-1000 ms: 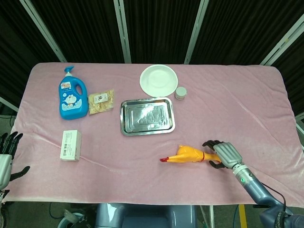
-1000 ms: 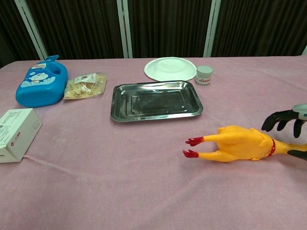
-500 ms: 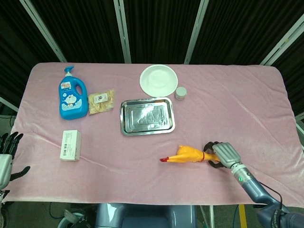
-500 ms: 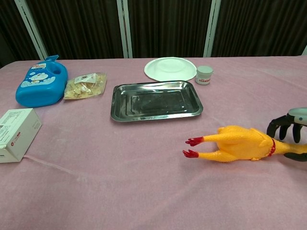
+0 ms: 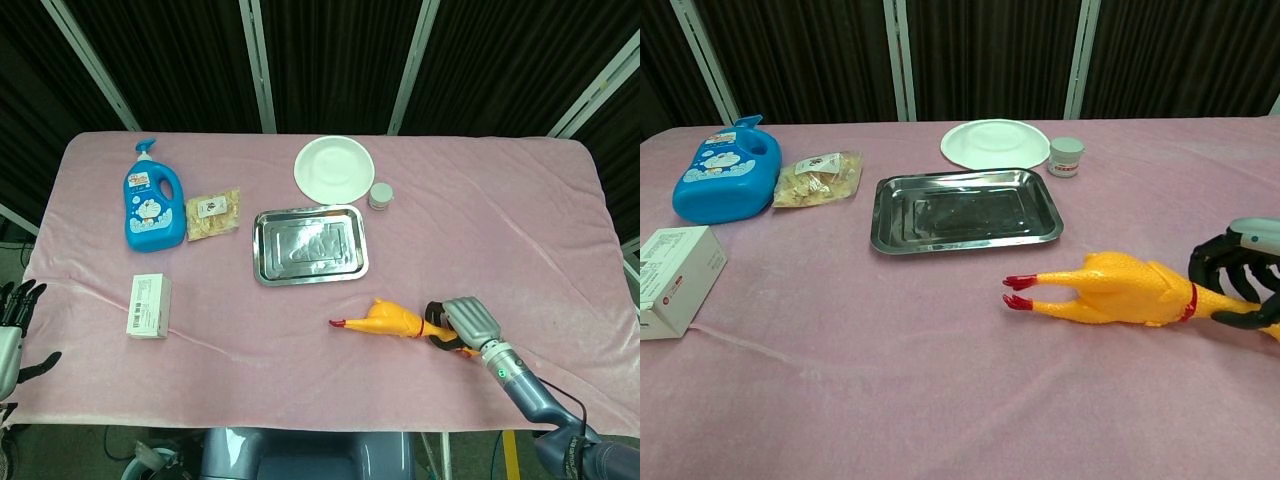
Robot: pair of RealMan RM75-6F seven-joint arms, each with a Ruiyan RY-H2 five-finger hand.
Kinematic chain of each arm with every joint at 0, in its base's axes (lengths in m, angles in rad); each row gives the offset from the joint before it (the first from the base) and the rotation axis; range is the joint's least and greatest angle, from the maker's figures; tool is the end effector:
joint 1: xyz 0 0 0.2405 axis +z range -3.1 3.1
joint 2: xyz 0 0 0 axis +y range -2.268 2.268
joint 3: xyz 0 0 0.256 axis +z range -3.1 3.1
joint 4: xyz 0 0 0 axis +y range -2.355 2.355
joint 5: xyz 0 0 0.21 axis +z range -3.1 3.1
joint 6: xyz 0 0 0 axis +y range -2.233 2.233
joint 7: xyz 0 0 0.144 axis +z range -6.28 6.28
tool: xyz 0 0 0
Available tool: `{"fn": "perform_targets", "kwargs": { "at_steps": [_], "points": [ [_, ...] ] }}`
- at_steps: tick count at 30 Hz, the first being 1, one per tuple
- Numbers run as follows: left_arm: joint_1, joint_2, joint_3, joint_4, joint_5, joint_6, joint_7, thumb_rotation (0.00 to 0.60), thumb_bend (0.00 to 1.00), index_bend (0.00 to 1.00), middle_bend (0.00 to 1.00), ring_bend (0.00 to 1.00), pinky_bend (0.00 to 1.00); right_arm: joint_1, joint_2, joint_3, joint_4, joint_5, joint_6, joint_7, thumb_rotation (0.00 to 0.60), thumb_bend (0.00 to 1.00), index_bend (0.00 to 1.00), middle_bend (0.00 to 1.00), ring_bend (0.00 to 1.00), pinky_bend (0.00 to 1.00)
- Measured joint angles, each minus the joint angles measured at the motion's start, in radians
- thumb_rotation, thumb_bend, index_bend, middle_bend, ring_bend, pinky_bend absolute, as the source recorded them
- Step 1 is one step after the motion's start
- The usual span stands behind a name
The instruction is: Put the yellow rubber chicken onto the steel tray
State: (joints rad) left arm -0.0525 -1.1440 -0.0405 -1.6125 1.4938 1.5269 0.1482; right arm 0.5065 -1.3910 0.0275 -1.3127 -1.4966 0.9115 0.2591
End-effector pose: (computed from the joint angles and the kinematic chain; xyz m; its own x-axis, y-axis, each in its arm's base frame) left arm -0.3136 0.1688 0.1556 0.5052 -0.0122 0.8629 0.8628 0.0286 -0.5047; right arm -0.2781 -0.2931 0.0230 0.3149 -0.4530 0.8341 -0.9415 -0.2600 0.2142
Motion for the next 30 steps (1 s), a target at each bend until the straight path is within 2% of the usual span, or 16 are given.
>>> {"fn": "perform_targets", "kwargs": {
  "at_steps": [6, 13, 20, 25, 30],
  "points": [
    [-0.022, 0.011, 0.003, -0.018, 0.022, -0.027, -0.027, 0.6, 0.02, 0.11, 0.1, 0.0, 0.01, 0.002, 0.037, -0.011, -0.025, -0.045, 0.039, 0.11, 0.6, 0.44, 0.91, 0.72, 0.74, 0.87],
    [-0.066, 0.012, -0.008, -0.047, 0.048, -0.061, -0.024, 0.6, 0.02, 0.12, 0.12, 0.02, 0.01, 0.009, 0.102, -0.025, -0.089, -0.09, 0.067, 0.257, 0.6, 0.44, 0.92, 0.72, 0.74, 0.87],
    [-0.15, 0.013, -0.044, -0.143, 0.077, -0.129, -0.018, 0.6, 0.02, 0.13, 0.14, 0.05, 0.01, 0.032, 0.171, -0.042, -0.169, -0.155, 0.102, 0.398, 0.6, 0.44, 0.92, 0.72, 0.74, 0.87],
    [-0.225, 0.01, -0.073, -0.233, 0.081, -0.213, 0.021, 0.6, 0.03, 0.15, 0.18, 0.08, 0.01, 0.046, 0.178, -0.037, -0.203, -0.167, 0.116, 0.375, 0.6, 0.44, 0.92, 0.72, 0.74, 0.87],
    [-0.301, -0.02, -0.113, -0.362, 0.006, -0.311, 0.066, 0.6, 0.05, 0.16, 0.19, 0.1, 0.01, 0.055, 0.169, -0.019, -0.244, -0.145, 0.116, 0.295, 0.6, 0.44, 0.92, 0.72, 0.74, 0.87]
  ]
}}
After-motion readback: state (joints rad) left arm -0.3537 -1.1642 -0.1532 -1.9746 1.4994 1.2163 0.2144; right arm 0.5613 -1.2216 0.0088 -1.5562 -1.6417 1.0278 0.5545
